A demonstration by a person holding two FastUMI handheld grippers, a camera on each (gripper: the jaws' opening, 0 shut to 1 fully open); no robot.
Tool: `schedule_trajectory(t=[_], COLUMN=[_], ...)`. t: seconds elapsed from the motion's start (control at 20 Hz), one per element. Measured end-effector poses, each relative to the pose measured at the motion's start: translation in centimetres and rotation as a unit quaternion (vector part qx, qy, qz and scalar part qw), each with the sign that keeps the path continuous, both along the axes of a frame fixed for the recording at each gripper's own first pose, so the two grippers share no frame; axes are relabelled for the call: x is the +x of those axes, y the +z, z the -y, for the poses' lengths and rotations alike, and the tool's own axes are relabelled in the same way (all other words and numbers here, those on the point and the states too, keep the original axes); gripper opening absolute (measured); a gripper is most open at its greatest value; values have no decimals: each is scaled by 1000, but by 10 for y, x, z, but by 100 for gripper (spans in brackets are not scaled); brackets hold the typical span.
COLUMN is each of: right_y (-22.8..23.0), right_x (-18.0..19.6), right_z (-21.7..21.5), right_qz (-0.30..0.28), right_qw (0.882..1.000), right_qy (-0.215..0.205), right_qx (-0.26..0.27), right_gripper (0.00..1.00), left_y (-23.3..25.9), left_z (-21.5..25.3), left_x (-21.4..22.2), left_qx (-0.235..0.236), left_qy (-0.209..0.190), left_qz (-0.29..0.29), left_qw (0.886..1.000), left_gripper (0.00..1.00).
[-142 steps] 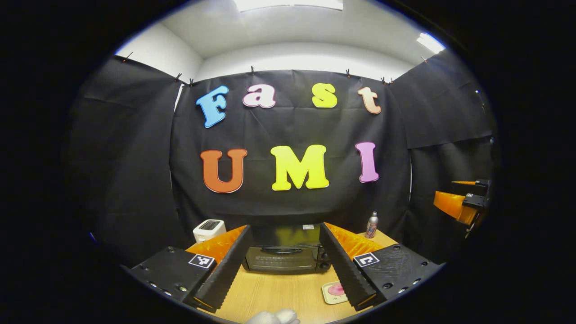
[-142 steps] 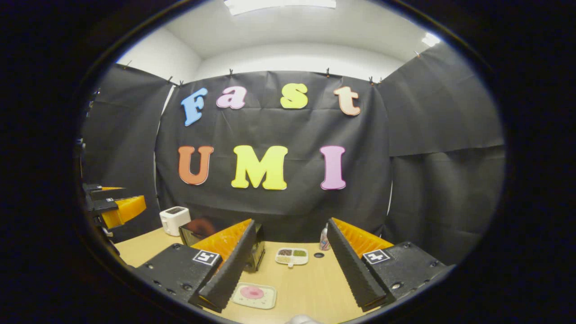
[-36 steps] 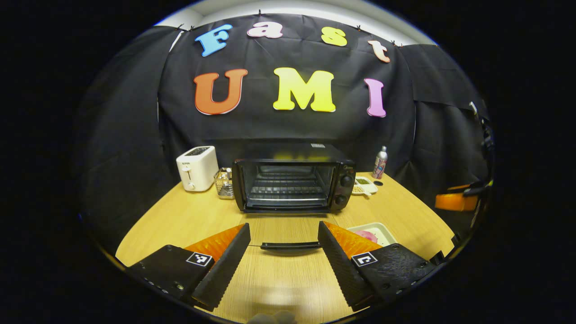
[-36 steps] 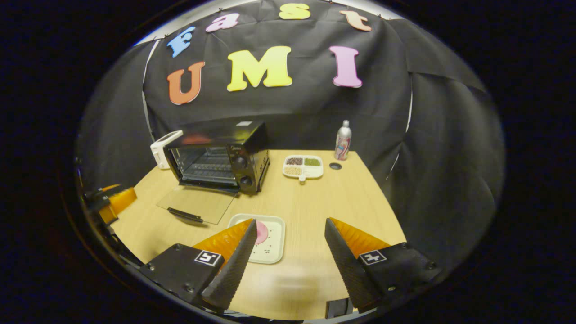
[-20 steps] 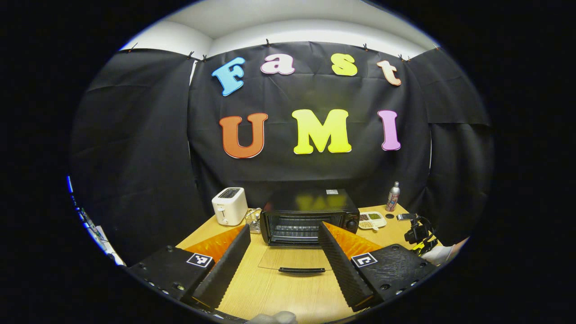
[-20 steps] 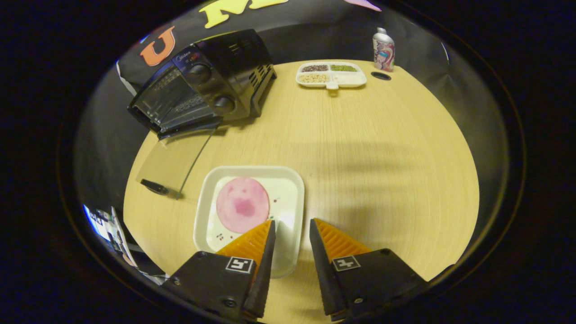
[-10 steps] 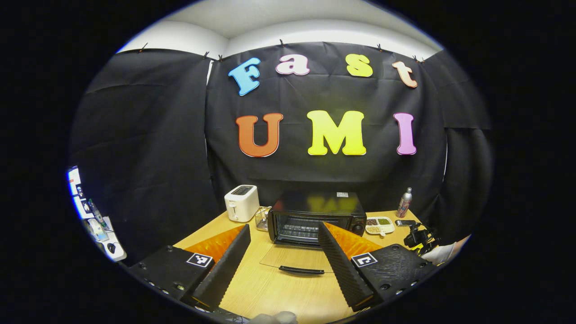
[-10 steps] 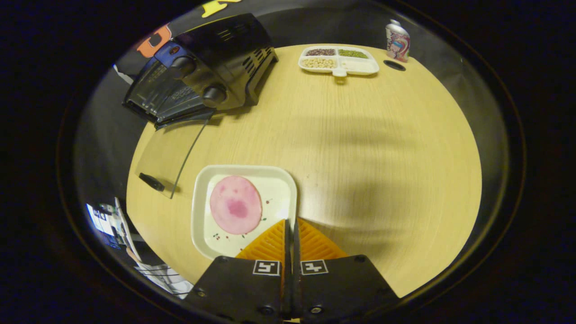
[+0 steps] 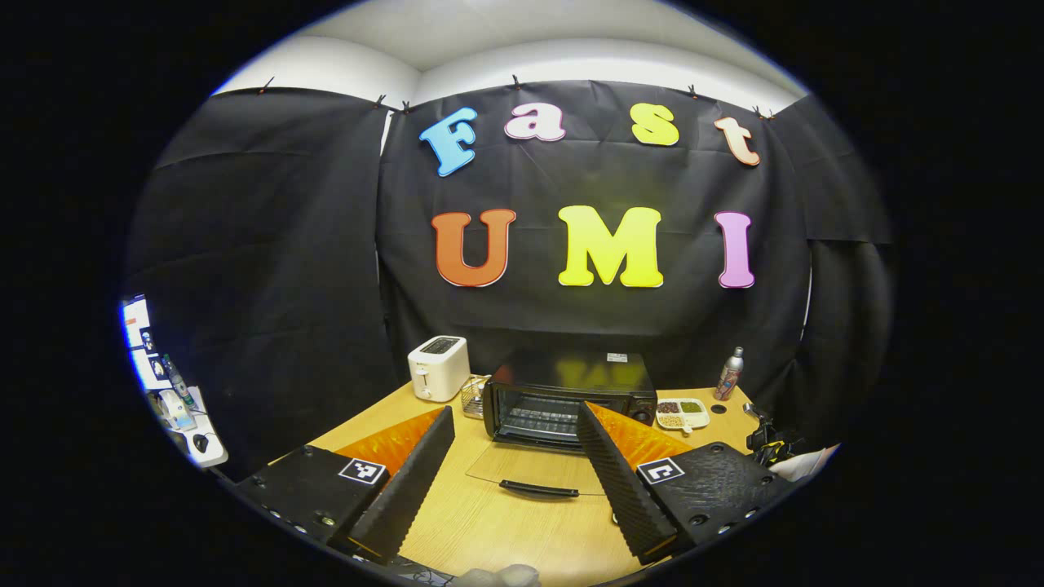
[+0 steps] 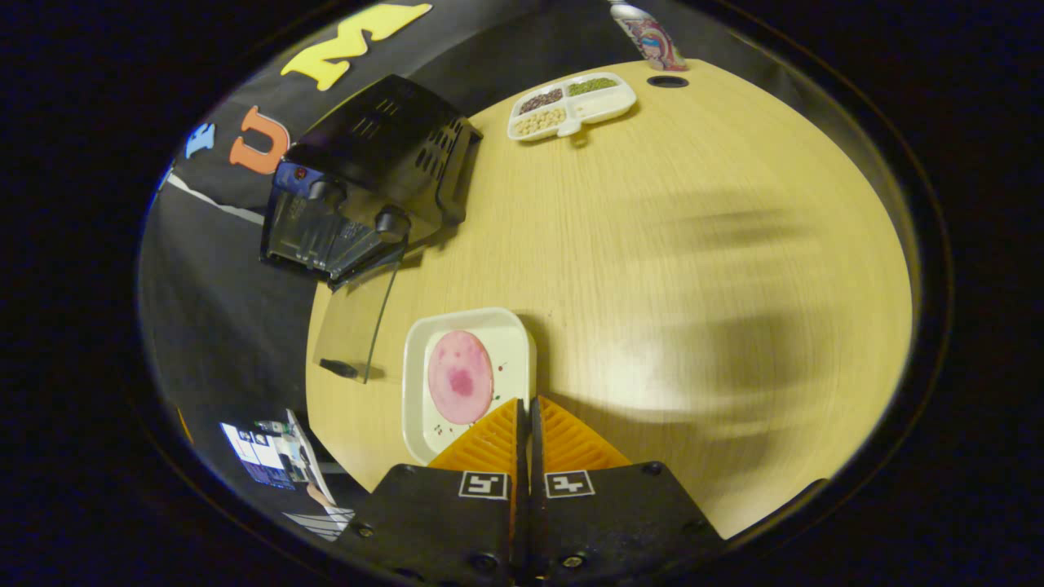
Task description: Open the electric oven with the left hand, put the food in, and close the electric oven.
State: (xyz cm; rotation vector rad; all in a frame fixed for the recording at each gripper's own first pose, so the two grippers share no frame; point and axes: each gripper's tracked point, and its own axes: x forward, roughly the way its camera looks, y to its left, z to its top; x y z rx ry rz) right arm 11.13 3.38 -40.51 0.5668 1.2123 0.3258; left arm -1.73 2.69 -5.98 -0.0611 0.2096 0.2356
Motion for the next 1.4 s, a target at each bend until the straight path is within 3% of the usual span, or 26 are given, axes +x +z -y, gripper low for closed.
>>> schedule_trajectory(t=[0.2, 0.45, 0.8, 1.15, 1.4], right_y=[34, 77, 103, 81, 62], right_x=[-6, -11, -1, 50, 96], right_z=[6, -12, -125, -244, -282], right_qz=[33, 61, 102, 110, 84], right_qw=[997, 985, 959, 931, 902], right_qy=[-61, -151, -242, -321, -390], right_qx=[27, 59, 109, 137, 165], right_gripper=[4, 0, 0, 4, 0], left_y=[4, 5, 4, -23, -43], left_z=[1, -24, -56, -62, -73], left_x=[7, 2, -7, 1, 14], left_qx=[-5, 5, 43, 44, 44], left_qy=[-35, -56, -61, -80, -89], left_qz=[10, 10, 10, -18, -36], left_qw=[999, 998, 997, 996, 994], left_gripper=[96, 96, 96, 97, 97])
